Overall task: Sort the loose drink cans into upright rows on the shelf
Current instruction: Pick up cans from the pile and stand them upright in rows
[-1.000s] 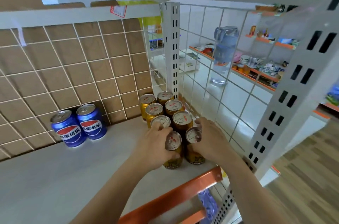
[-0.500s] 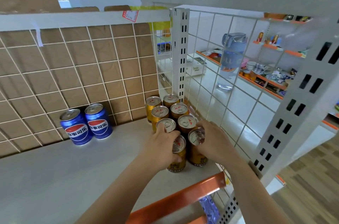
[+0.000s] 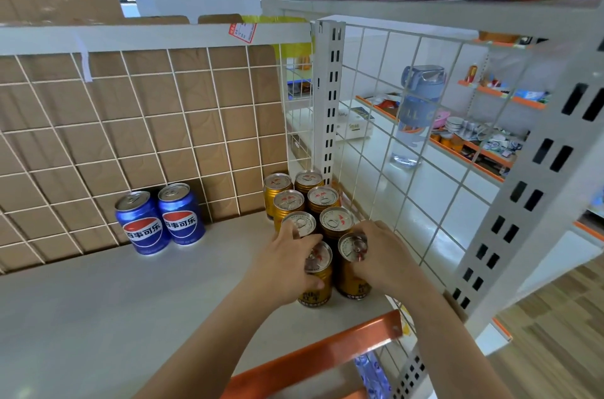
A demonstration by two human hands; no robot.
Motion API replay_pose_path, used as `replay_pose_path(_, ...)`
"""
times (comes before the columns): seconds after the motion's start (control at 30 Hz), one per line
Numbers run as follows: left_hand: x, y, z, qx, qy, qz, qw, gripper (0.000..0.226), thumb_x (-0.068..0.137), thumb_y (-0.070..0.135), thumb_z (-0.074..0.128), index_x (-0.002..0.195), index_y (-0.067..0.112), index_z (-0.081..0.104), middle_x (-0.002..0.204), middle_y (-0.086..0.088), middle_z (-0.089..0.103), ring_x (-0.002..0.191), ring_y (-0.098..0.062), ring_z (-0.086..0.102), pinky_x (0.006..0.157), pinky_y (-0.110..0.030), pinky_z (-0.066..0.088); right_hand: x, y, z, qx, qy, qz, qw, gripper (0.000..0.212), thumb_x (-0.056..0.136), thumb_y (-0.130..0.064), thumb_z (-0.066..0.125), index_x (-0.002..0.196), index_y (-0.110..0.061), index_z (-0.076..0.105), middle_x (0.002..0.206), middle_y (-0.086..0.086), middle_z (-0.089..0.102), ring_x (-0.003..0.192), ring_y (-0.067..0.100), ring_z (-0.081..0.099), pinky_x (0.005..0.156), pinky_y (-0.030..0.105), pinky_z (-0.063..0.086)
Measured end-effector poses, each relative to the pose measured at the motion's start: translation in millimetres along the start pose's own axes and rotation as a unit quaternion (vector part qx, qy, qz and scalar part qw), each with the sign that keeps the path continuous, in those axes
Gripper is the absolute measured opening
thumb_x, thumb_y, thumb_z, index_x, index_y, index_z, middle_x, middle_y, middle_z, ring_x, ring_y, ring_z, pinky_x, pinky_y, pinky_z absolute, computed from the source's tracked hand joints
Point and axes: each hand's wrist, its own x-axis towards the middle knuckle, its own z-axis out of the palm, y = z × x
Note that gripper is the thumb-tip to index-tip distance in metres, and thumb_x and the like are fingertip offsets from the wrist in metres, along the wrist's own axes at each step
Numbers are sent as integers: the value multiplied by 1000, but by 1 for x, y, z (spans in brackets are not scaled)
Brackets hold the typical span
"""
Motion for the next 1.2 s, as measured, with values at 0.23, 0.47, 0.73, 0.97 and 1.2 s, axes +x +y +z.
replay_pose_path(0.23,-3,-2,2,-28,36,-3,999,81,71,44,74,141,30,34,136,2,29,127,-20,37,101,-32,38,-2,-3,-5,-27,11,-30,999,50,75,-17,68,122,-18,50,116,0,52,109,20,47,93,30,35)
replay_pose_path(0.47,-1,-4,5,-37,47,-1,998,84,70,44,75,141,26,34,135,3,31,124,-19,40,100,-32,39,-1,-1,-2,-24,19,-23,999,51,73,-20,69,121,-20,51,116,-1,52,106,18,48,91,28,36)
replay_pose_path(0.73,-3,1,14,-64,118,-20,991,75,68,54,72,132,26,44,132,6,37,116,-19,47,88,-28,41,0,4,0,-37,25,1,999,56,69,-31,74,119,-22,51,100,-8,41,97,14,45,86,28,40)
replay_pose_path(0.97,-5,5,23,-52,158,-38,985,74,72,58,66,131,26,37,133,4,38,118,-20,47,89,-29,43,-4,3,-3,-52,14,26,998,69,69,-47,74,127,-21,47,120,-1,44,110,22,47,90,31,40)
replay_pose_path(1.2,-8,14,28,-22,187,-69,980,77,76,62,59,132,19,30,130,1,40,116,-19,47,81,-24,41,-8,1,-1,-70,25,18,997,64,72,-50,70,125,-23,47,116,-3,45,106,17,46,88,26,34)
